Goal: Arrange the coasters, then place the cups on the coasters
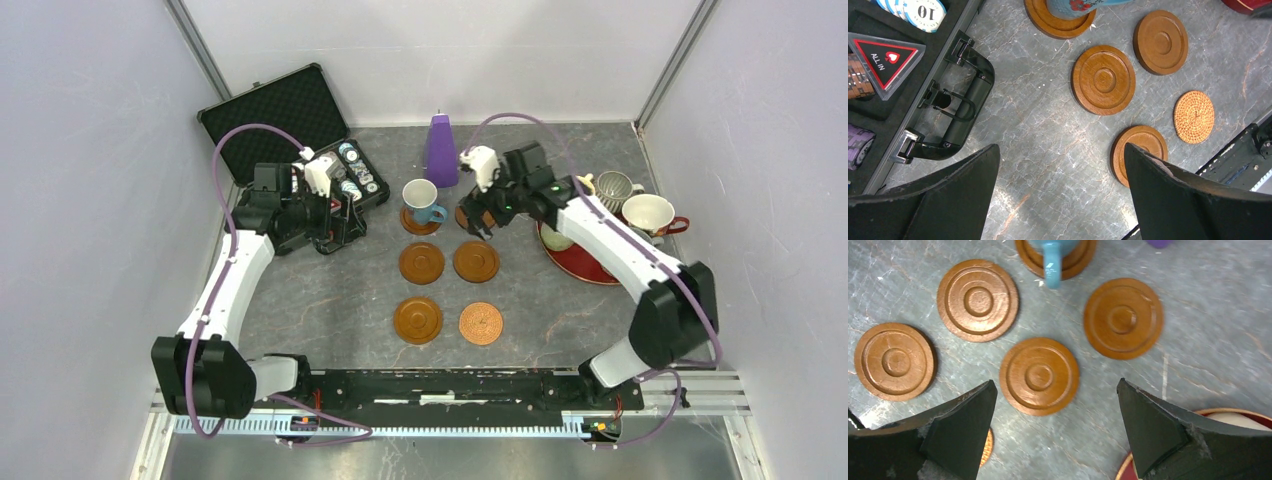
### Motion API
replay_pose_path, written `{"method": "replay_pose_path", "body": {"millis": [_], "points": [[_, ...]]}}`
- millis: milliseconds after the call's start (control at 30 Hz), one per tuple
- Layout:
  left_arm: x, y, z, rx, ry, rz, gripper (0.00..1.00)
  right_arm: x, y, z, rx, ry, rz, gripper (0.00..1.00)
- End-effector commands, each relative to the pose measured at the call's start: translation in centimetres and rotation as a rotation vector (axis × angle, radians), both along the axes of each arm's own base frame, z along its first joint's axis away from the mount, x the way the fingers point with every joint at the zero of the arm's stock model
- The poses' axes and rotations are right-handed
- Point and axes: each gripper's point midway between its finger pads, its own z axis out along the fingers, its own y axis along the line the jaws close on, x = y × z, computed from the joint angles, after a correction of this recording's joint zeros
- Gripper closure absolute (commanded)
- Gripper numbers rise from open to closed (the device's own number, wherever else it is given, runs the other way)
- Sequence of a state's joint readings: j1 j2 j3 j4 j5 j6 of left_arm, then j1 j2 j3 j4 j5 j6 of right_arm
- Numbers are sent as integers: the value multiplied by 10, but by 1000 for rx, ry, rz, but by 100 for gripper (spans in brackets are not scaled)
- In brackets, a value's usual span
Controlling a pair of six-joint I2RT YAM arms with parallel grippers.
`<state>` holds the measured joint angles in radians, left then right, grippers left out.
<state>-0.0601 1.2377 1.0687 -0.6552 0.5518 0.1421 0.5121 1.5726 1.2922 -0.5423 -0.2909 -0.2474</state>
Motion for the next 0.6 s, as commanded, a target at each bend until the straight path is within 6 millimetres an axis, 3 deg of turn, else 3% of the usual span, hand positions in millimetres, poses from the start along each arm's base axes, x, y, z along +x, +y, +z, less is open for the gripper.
{"method": "replay_pose_path", "body": {"millis": [0, 100, 200, 267, 400, 567], "points": [[3, 4, 11, 5, -72, 12, 0, -1, -37, 37, 47, -80, -1, 2], [3, 4, 12, 6, -82, 14, 0, -7, -73, 49, 81, -80, 10, 2], [2, 4, 11, 9, -82, 13, 0, -10, -115, 50, -12, -106, 25, 2], [3, 4, 10, 8, -81, 14, 0, -14, -143, 47, -53, -117, 42, 2], [2, 2, 10, -5, -82, 5, 0, -26, -181, 40, -59, -62, 81, 2], [0, 1, 13, -10, -94, 0, 0, -23, -233, 18, -142, -39, 84, 3]]}}
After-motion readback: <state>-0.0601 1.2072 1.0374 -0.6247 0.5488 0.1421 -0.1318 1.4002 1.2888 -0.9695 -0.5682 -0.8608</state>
